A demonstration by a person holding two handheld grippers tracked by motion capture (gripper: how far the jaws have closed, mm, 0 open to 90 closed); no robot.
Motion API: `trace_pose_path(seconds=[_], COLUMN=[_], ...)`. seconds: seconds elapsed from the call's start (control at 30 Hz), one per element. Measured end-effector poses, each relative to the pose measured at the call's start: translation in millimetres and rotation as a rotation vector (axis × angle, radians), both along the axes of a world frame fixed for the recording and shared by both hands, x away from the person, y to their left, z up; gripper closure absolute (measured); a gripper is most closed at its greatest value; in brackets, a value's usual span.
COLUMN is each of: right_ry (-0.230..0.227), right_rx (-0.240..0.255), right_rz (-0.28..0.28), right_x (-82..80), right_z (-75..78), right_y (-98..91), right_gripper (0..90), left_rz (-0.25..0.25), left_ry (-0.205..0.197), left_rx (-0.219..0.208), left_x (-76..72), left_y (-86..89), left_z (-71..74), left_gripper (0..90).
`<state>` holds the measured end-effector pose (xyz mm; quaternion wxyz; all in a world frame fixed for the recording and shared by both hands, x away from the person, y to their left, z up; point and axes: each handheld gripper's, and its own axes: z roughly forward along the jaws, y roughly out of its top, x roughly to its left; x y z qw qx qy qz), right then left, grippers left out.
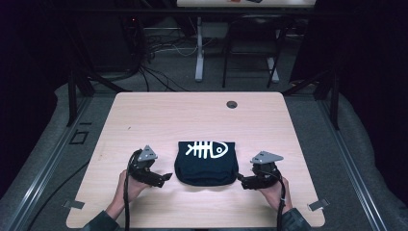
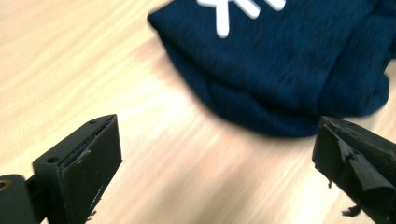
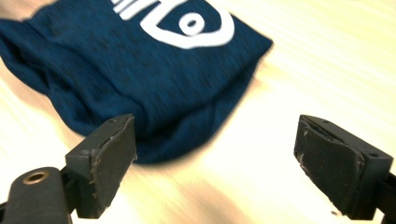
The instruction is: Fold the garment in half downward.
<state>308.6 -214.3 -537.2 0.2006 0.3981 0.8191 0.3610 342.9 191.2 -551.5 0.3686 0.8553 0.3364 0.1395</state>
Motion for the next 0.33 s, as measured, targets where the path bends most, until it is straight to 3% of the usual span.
trace_pose_path(seconds=[0.17,0.33], right_ry=[0.017,0.051], right_rx=[-0.008,-0.005], right_rz=[-0.041,-0.059], right_x=[-8.5,-13.5], right_z=[-11.9,-24.5], right_y=[-13.7,-18.9], right_gripper=[12.4,11.7], left_rz=[0.036,0.039], left_ry=[-0.003,0.016], left_rx=[0.004,0.024], left_x=[-9.1,-11.5], left_y=[9.4,9.1], left_z=[-13.4,-22.6], left_gripper=[0.5,0.2])
